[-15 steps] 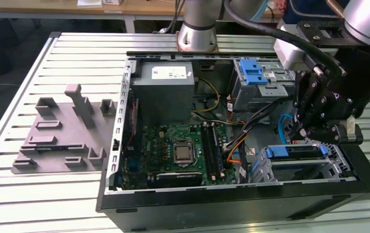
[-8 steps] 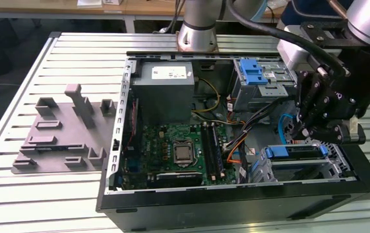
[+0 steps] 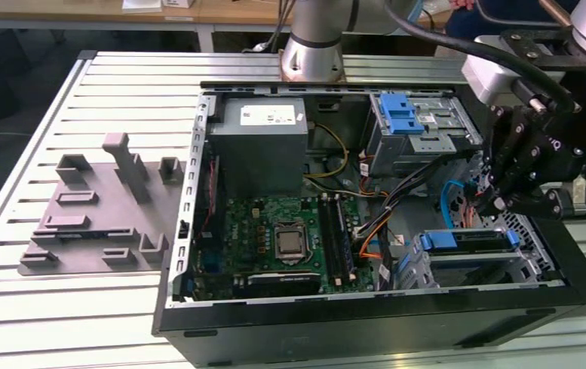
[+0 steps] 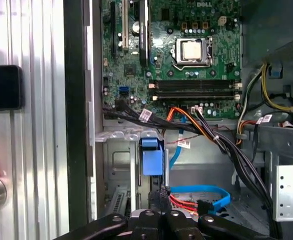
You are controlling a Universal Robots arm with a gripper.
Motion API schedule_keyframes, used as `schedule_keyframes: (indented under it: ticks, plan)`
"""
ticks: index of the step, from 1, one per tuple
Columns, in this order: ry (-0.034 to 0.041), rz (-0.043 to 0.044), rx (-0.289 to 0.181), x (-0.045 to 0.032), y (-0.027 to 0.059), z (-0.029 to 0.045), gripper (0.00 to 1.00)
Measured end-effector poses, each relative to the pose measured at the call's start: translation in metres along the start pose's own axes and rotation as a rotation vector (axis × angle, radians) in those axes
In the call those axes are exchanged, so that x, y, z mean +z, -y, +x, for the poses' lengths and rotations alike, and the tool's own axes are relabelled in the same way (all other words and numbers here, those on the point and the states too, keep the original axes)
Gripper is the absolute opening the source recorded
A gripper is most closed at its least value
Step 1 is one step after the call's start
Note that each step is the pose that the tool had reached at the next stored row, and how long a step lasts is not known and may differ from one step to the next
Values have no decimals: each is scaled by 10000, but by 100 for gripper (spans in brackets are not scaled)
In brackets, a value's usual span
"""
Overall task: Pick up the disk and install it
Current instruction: 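Insert the first disk wire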
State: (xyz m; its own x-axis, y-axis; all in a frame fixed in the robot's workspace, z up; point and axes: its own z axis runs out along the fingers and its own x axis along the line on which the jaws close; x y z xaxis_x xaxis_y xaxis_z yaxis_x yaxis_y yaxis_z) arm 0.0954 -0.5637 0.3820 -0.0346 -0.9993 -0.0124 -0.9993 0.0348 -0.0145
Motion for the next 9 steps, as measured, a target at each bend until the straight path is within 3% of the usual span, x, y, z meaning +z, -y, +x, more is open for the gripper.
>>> schedule_keyframes:
  ticks: [5, 9]
  plan:
    - [-1, -44, 1, 11, 117, -34, 11]
    - [-3, -49, 199, 26, 152, -55, 11]
